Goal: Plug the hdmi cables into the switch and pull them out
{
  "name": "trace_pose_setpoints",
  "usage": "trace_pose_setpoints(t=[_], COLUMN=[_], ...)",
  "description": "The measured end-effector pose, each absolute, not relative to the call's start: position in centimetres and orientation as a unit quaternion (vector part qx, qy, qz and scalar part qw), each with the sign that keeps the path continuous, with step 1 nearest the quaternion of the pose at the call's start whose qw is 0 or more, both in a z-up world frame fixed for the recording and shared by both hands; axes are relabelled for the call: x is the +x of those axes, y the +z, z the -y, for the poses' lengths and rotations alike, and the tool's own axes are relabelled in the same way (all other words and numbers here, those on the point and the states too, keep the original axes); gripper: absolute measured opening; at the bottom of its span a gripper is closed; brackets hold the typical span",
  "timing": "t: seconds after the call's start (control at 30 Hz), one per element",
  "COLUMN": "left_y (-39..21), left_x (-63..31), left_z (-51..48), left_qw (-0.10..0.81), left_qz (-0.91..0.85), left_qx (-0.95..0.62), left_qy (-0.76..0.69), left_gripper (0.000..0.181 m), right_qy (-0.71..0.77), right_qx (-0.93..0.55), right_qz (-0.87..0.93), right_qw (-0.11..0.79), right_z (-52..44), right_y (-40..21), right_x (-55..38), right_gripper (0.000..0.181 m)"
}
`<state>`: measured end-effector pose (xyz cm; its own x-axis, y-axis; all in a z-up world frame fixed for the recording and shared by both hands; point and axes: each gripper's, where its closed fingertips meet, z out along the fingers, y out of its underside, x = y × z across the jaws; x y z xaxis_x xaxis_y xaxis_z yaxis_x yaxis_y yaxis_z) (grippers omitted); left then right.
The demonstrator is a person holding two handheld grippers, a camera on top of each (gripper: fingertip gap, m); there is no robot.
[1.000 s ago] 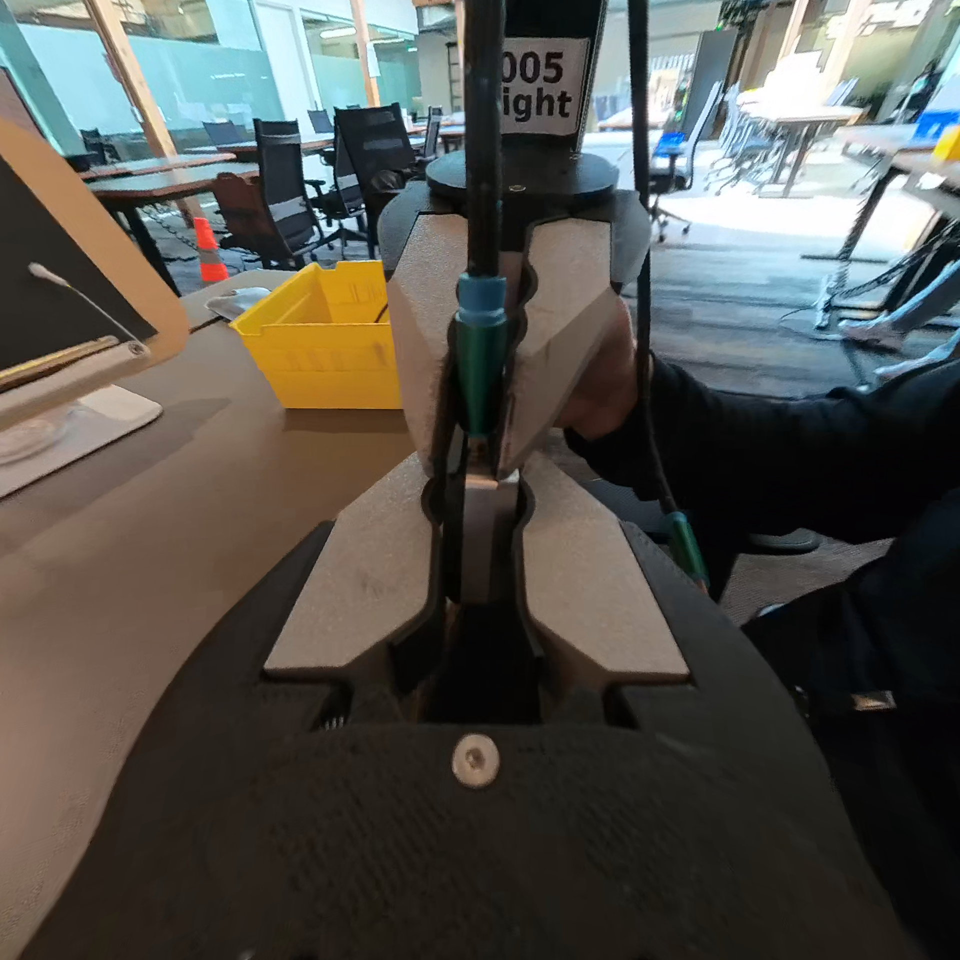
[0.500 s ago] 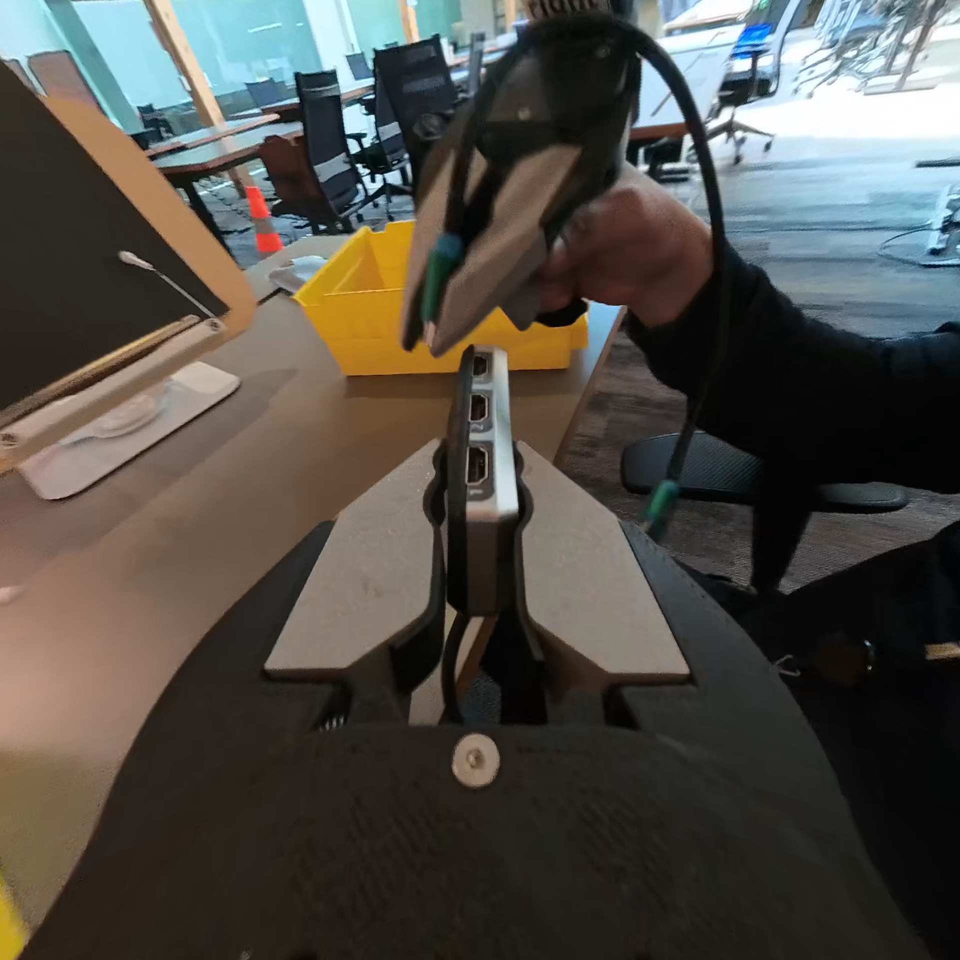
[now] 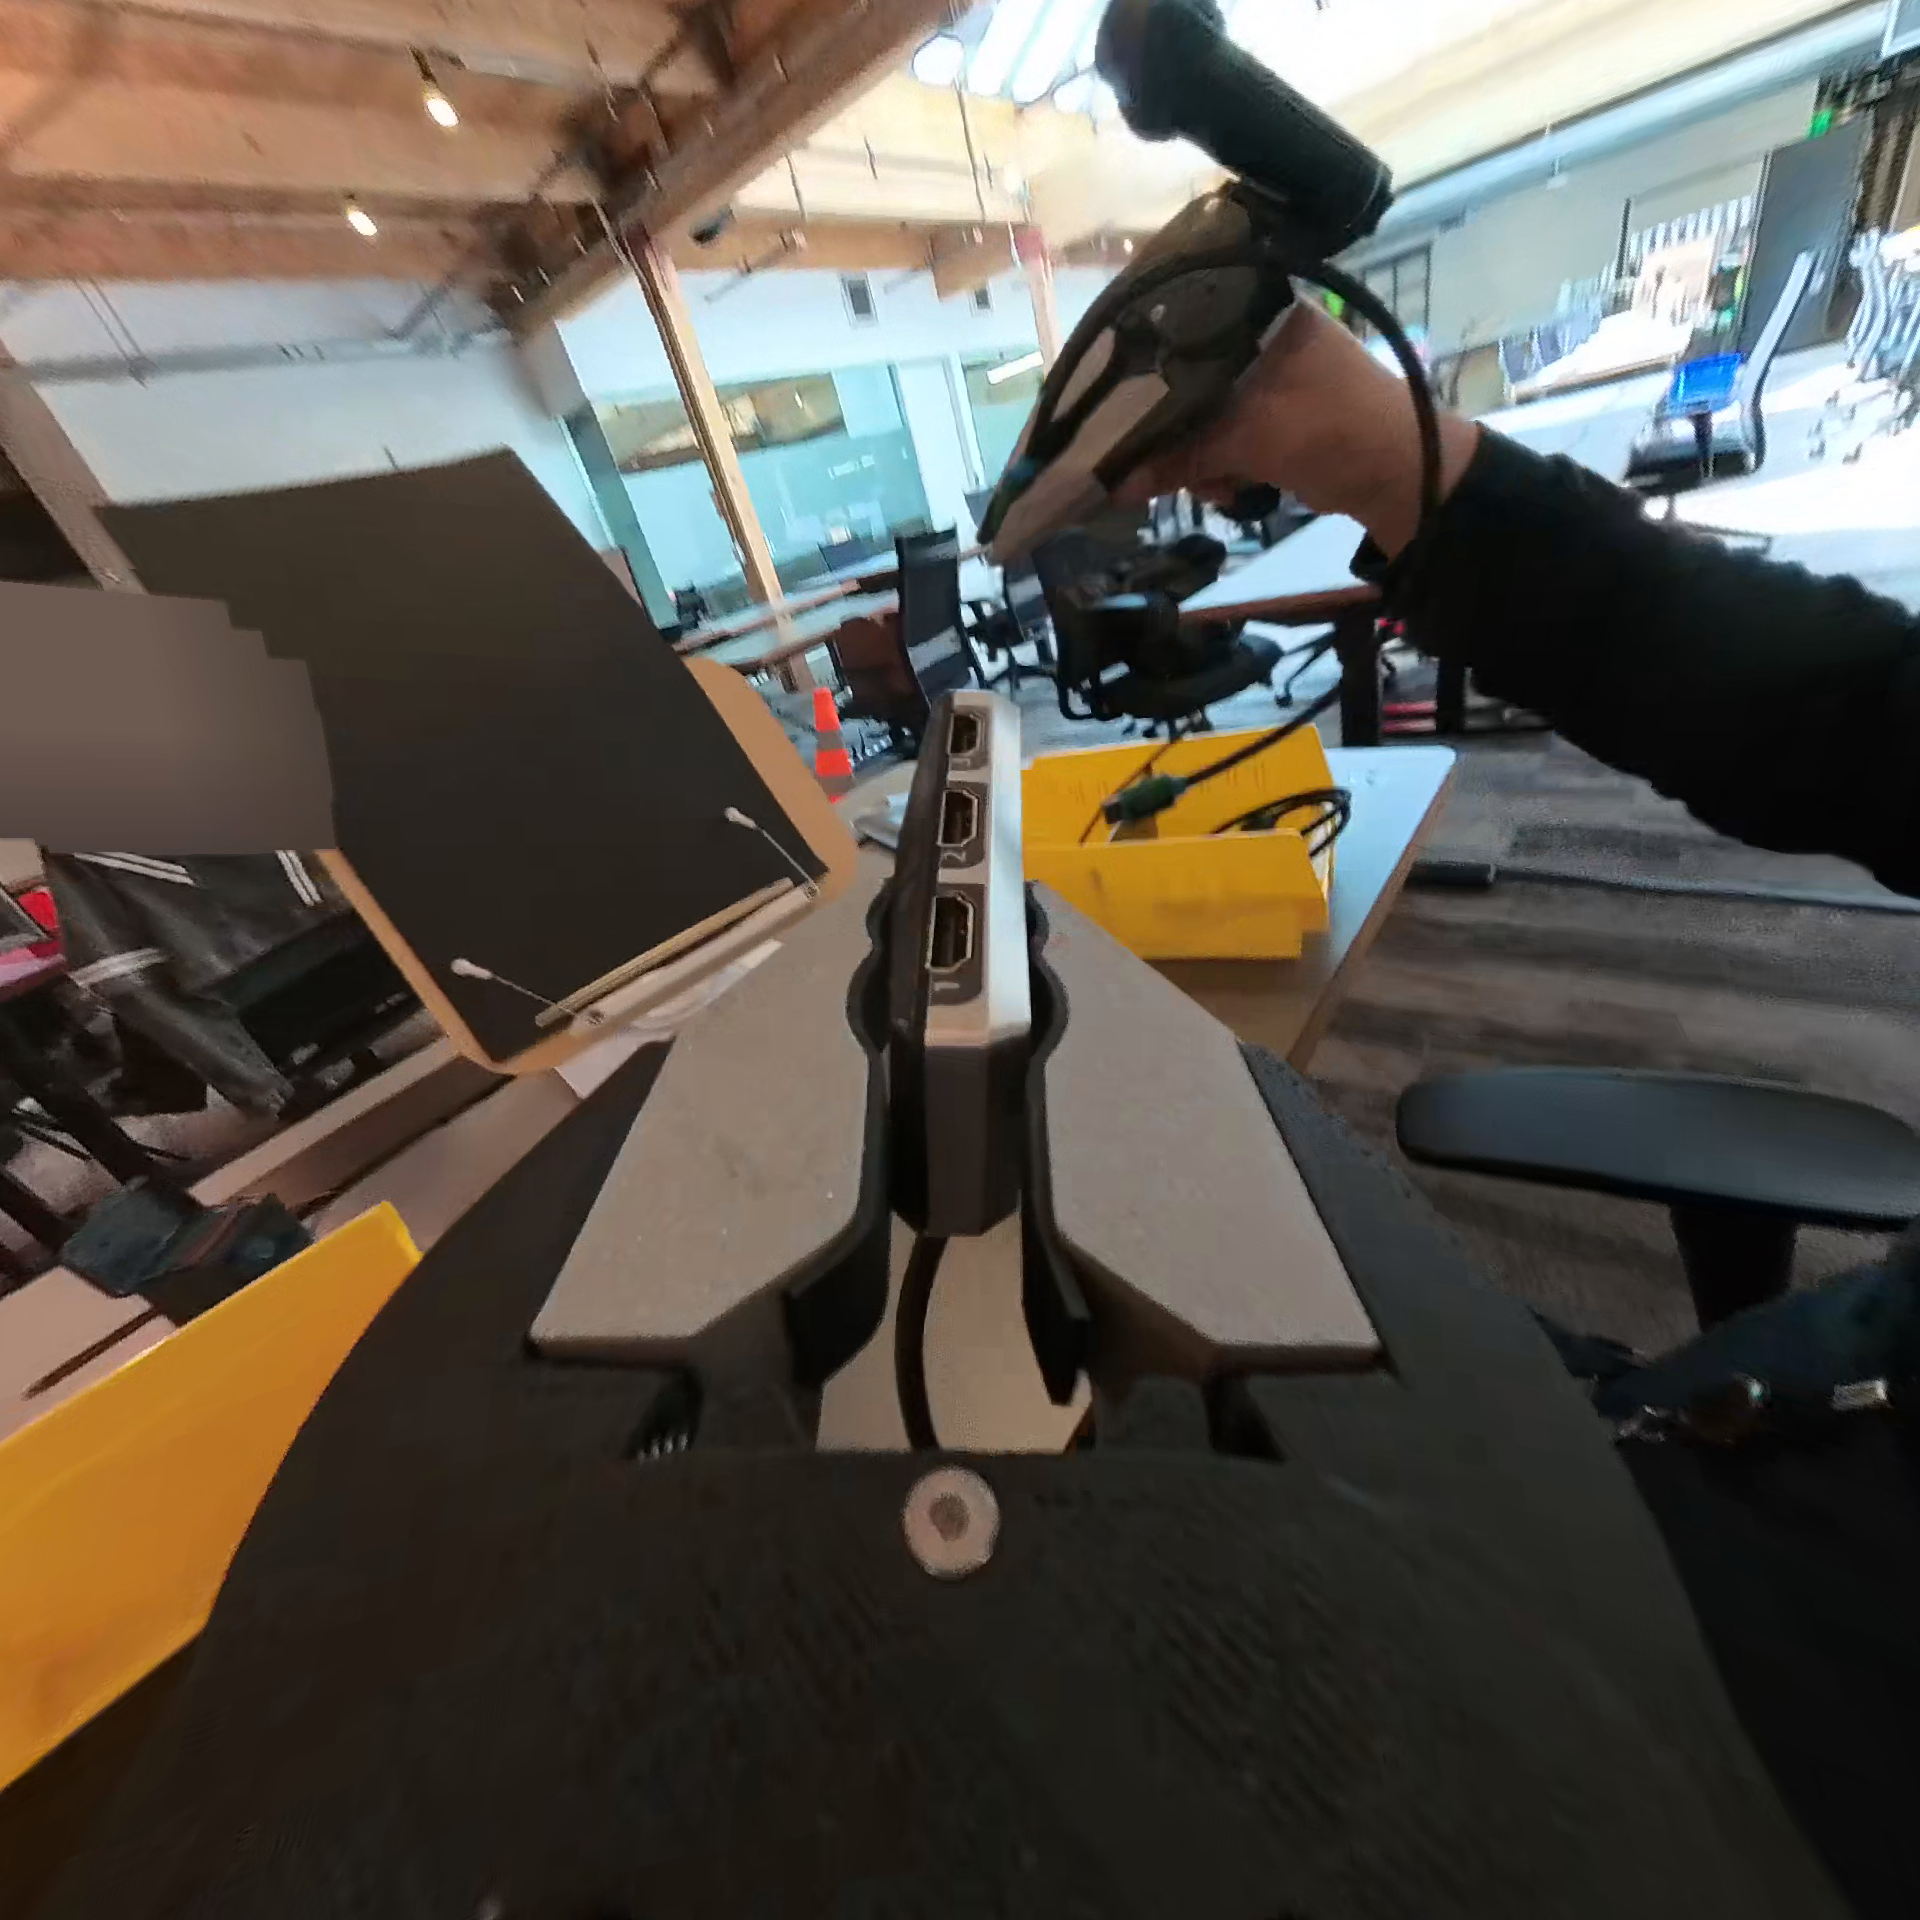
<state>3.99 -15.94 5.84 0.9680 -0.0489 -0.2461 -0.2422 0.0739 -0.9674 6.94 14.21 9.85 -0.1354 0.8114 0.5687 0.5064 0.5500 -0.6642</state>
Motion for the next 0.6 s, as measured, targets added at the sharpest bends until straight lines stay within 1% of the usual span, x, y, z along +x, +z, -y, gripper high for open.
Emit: trace_pose_setpoints(t=[0.07, 0.13, 0.27, 0.37, 0.5, 0.6], left_y=[6.9, 7.4, 8.4, 8.7, 8.8, 8.5], left_x=[3.5, 3.2, 3.1, 2.8, 2.9, 3.3], left_z=[17.1, 18.0, 19.5, 20.0, 19.8, 19.3], left_qw=[0.739, 0.745, 0.758, 0.763, 0.766, 0.761], left_qz=[-0.099, -0.094, -0.09, -0.087, -0.088, -0.094], left_qx=[-0.662, -0.655, -0.64, -0.635, -0.631, -0.636], left_qy=[0.077, 0.083, 0.089, 0.092, 0.085, 0.088], left_gripper=[0.019, 0.019, 0.019, 0.02, 0.02, 0.02], right_qy=[0.073, -0.007, -0.123, -0.198, -0.26, -0.297], right_qx=[-0.472, -0.509, -0.6, -0.63, -0.619, -0.604], right_qz=[0.702, 0.685, 0.685, 0.693, 0.711, 0.724], right_qw=[0.528, 0.521, 0.394, 0.288, 0.209, 0.148], right_z=[-19.5, -24.4, -31.8, -34.6, -36.4, -37.1], right_y=[12.8, 12.4, 4.3, -2.6, -8.7, -12.1], right_x=[8.0, 9.7, 14.9, 19.0, 21.4, 22.7], right_gripper=[0.009, 0.009, 0.011, 0.012, 0.012, 0.013])
